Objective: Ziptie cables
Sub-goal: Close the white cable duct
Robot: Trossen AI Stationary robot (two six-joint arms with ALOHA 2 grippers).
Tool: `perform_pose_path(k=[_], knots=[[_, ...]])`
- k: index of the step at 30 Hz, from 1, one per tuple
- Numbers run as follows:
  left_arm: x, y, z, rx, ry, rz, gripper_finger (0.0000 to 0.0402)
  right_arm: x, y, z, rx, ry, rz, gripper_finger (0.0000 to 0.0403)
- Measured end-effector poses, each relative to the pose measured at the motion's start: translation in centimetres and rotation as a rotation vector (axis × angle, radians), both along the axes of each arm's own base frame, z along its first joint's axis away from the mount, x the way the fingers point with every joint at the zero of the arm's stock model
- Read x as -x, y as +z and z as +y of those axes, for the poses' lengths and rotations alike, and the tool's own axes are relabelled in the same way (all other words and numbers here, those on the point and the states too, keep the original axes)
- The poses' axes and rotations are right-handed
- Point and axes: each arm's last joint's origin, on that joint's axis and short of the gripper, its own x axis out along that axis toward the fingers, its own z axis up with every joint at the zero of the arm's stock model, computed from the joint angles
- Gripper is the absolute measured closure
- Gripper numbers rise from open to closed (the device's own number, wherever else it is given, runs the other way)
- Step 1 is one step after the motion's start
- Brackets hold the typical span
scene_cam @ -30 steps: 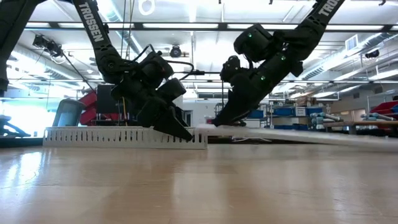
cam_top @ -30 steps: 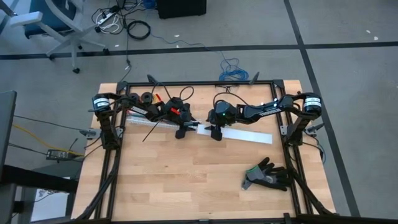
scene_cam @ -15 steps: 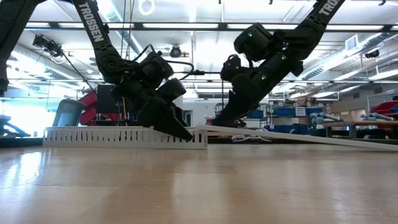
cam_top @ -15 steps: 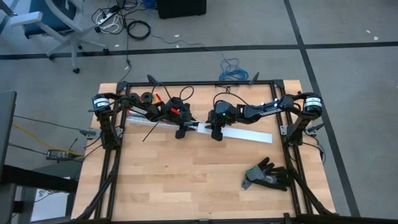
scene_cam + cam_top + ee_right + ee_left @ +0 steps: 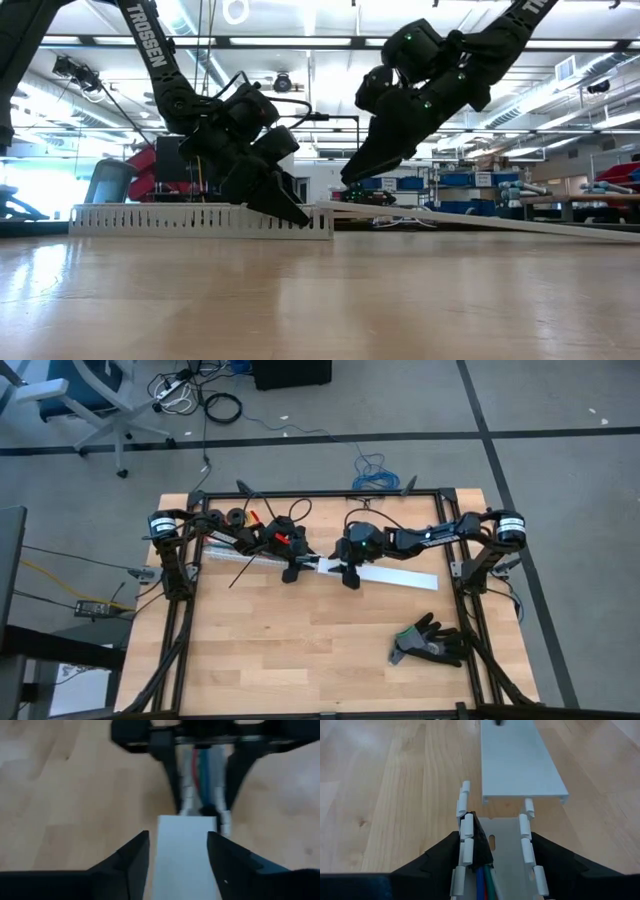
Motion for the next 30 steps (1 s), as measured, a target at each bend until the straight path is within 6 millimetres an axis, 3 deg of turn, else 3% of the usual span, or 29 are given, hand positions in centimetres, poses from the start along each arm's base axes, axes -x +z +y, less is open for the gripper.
perform_pose_path(k=[11, 16, 20, 24, 30], knots=[[0.0, 0.0, 0.0, 0.001, 0.0, 0.0, 0.0172, 0.1, -0.3, 0.7, 0.052, -0.013, 0.04, 0.0093], [0.0, 0.0, 0.0, 0.019, 0.014, 0.001, 0.0172, -0.5, -2.2, 0.8, 0.04, -0.021, 0.085, 0.0063], [0.0, 0.0, 0.0, 0.022, 0.015, 0.002, 0.0172, -0.8, -3.7, 0.8, 0.1, -0.07, 0.133, 0.0058], [0.0, 0.0, 0.0, 0.023, 0.012, 0.001, 0.0172, -0.7, -3.8, 0.5, 0.12, -0.13, 0.145, 0.0063], [0.0, 0.0, 0.0, 0.023, 0.013, 0.001, 0.0172, -0.6, -3.9, 0.4, 0.107, -0.098, 0.151, 0.0116]])
